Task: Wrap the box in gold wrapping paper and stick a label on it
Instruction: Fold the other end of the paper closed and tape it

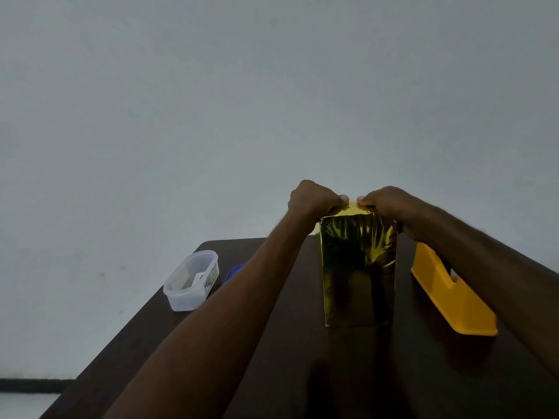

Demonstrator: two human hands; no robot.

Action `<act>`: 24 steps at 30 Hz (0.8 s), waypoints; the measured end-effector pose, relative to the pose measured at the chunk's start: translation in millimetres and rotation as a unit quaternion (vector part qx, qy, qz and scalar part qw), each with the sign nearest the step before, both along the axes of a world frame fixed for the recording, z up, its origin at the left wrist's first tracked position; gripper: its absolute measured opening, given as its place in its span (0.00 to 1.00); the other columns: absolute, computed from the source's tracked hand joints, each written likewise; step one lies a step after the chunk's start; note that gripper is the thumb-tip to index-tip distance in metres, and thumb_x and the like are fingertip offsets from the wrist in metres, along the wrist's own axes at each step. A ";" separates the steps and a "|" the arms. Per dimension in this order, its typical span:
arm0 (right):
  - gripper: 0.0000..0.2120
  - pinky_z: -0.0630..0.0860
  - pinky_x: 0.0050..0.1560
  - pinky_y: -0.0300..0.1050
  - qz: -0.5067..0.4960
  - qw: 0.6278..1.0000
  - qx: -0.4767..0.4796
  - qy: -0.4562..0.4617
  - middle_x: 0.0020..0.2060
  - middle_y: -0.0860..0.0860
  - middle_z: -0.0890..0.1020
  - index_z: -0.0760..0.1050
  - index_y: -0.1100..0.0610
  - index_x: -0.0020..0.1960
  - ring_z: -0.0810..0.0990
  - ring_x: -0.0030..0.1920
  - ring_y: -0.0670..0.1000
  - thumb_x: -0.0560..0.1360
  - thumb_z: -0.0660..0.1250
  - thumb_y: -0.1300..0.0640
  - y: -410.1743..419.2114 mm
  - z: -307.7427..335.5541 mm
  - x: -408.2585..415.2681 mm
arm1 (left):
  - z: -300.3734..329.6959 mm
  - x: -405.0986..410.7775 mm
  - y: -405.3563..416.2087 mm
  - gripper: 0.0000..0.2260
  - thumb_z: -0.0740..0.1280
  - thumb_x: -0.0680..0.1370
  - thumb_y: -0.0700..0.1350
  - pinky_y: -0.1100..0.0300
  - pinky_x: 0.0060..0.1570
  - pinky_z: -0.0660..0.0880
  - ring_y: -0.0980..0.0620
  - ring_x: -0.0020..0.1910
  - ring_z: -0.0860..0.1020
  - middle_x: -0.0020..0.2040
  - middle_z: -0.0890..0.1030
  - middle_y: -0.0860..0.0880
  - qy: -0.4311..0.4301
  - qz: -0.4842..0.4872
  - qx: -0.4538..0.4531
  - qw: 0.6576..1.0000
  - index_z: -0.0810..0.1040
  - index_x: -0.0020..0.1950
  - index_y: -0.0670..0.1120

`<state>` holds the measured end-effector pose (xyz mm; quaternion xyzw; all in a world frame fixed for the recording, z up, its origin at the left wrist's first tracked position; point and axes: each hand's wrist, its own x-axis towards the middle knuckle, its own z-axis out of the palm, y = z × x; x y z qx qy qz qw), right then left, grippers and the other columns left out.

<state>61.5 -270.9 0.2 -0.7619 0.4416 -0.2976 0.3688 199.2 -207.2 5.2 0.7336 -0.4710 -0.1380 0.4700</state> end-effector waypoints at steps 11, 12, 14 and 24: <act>0.13 0.68 0.38 0.35 0.034 0.999 0.013 -0.023 0.37 0.48 0.72 0.69 0.53 0.37 0.70 0.35 0.43 0.81 0.59 0.61 -12.9 -4.9 -0.6 | 3.6 -3.3 -2.1 0.16 0.75 0.70 0.55 0.49 0.51 0.79 0.46 0.52 0.81 0.49 0.84 0.45 -0.021 -0.040 -0.002 0.999 0.85 0.49 0.44; 0.14 0.68 0.38 0.35 0.032 0.999 0.009 -0.019 0.37 0.48 0.72 0.68 0.53 0.37 0.69 0.35 0.44 0.81 0.59 0.61 -13.9 -5.5 -0.5 | 2.3 -3.7 -3.0 0.15 0.76 0.70 0.54 0.48 0.53 0.79 0.46 0.51 0.82 0.49 0.84 0.44 -0.021 -0.036 0.003 0.999 0.85 0.49 0.43; 0.14 0.68 0.37 0.36 0.023 0.999 0.007 -0.021 0.36 0.48 0.71 0.68 0.53 0.37 0.69 0.35 0.44 0.81 0.59 0.61 -15.1 -6.5 -0.8 | 1.0 -1.3 -4.9 0.15 0.77 0.70 0.52 0.50 0.51 0.79 0.48 0.48 0.82 0.47 0.83 0.45 0.031 -0.024 0.015 0.999 0.83 0.48 0.42; 0.18 0.77 0.49 0.56 -0.129 0.971 -0.035 -0.199 0.42 0.56 0.82 0.80 0.62 0.47 0.80 0.46 0.59 0.76 0.61 0.49 -3.6 -26.9 -5.4 | -29.6 0.1 33.2 0.23 0.58 0.79 0.63 0.55 0.56 0.76 0.50 0.56 0.78 0.59 0.79 0.48 0.105 -0.125 -0.103 0.981 0.78 0.63 0.48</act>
